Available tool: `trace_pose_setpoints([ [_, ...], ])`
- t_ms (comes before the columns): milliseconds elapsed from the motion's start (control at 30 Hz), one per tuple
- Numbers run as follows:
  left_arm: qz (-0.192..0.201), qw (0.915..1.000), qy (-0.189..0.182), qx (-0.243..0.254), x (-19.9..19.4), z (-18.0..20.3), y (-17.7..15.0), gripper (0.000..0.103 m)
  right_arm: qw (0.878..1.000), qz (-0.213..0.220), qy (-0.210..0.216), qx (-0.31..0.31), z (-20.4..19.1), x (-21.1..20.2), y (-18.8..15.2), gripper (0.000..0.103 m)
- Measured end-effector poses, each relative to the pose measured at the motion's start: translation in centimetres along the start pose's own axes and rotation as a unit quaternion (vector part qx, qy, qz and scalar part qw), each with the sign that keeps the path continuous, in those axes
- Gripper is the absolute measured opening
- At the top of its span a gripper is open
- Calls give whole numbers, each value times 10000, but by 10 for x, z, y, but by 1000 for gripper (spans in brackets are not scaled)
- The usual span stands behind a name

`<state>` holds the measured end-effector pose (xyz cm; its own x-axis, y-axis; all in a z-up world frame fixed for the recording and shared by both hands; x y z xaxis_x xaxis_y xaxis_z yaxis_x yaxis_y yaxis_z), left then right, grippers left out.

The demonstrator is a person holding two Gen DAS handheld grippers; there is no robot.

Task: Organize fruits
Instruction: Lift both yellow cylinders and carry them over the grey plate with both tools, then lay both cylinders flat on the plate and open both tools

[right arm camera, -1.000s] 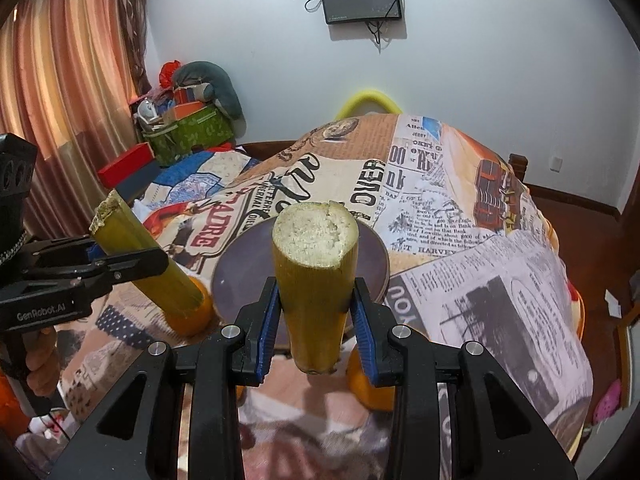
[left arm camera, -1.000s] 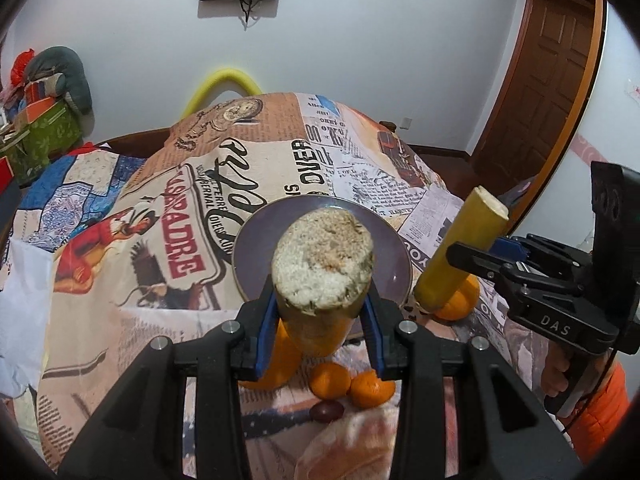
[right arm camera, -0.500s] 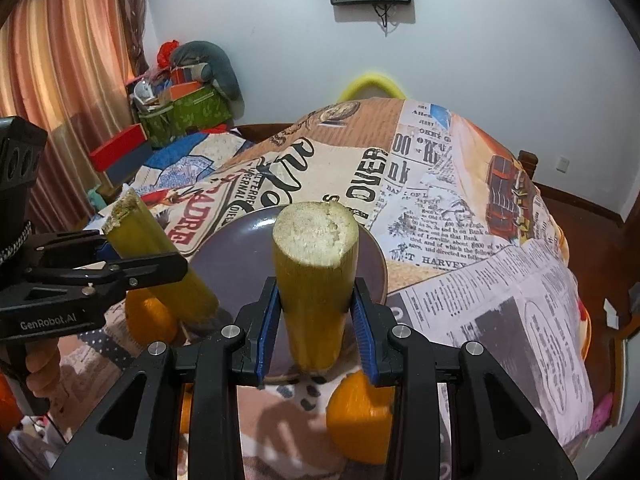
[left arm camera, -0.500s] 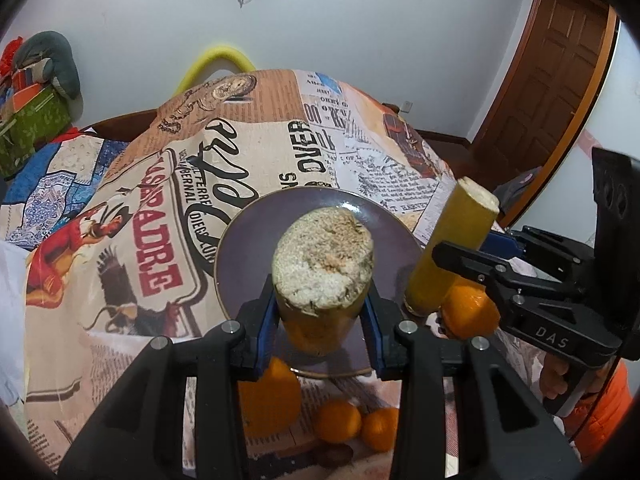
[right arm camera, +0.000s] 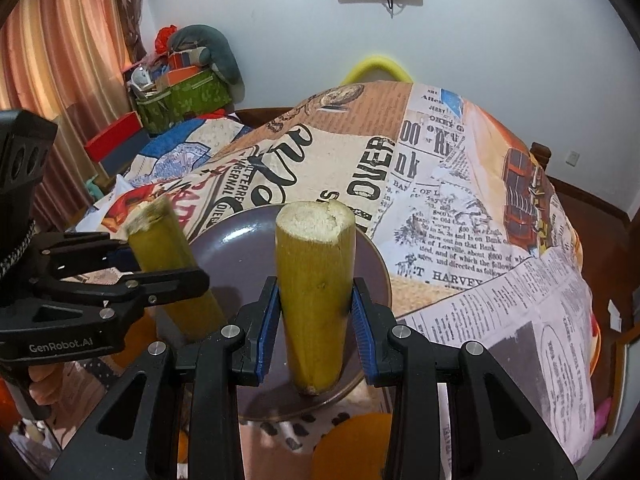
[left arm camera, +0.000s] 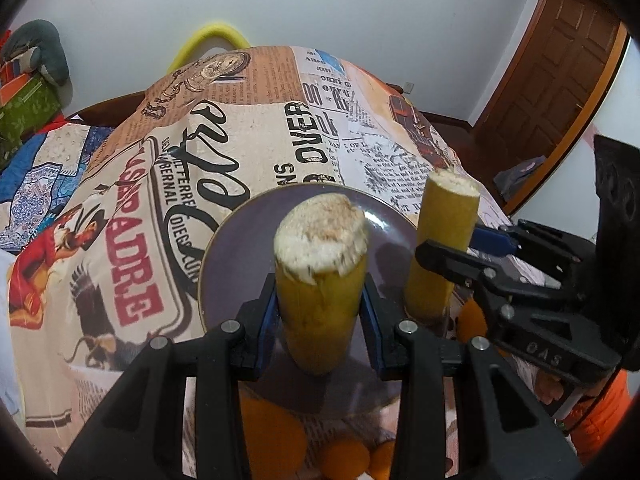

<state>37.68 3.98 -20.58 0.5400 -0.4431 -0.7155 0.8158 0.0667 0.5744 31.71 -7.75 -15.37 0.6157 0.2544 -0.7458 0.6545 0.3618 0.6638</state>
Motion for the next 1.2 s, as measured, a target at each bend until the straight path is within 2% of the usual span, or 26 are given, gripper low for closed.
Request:
trace_pose_setpoints([
  [133, 23, 9999, 93, -108, 4, -7, 6, 38, 10000, -14, -1, -31, -2, 1, 2, 32],
  [333, 40, 9998, 38, -203, 5, -13, 8, 38, 10000, -21, 14, 5, 0, 4, 2, 32],
  [467, -96, 9996, 177, -202, 8, -13, 6, 43, 9999, -106, -12, 49, 3, 8, 1, 39],
  [600, -93, 9997, 76, -228, 4, -10, 2, 45, 9999, -80, 11, 100, 6, 2, -1, 39],
  [733, 2, 9999, 149, -76, -8, 0, -3, 45, 9999, 36, -56, 97, 7, -12, -3, 40],
  [867, 143, 9995, 279, 91, -24, 9, -7, 46, 9996, 209, -173, 89, 9, -30, -6, 48],
  [933, 205, 9990, 354, 162, -32, 13, -9, 48, 9993, 285, -250, 68, 9, -38, -8, 49],
  [1133, 295, 9987, 392, 157, -61, 18, -21, 53, 9985, 401, -285, 248, 14, -61, -14, 50],
  [1200, 292, 9985, 434, 163, -68, 18, -27, 53, 9982, 417, -303, 292, 14, -66, -17, 54],
])
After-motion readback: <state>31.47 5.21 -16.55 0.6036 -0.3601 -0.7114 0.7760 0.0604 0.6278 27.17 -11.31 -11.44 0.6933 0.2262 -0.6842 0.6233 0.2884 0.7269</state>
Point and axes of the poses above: each gripper's, at about its wrist camera, not at the fingertips, and x roughly the way its jaws point, z to its right, y to its top, the point moved 3 cm from there along x, roughly the way its jaws point, and after that the axes turned 15 degrees about -y, right-handed, at the moved point
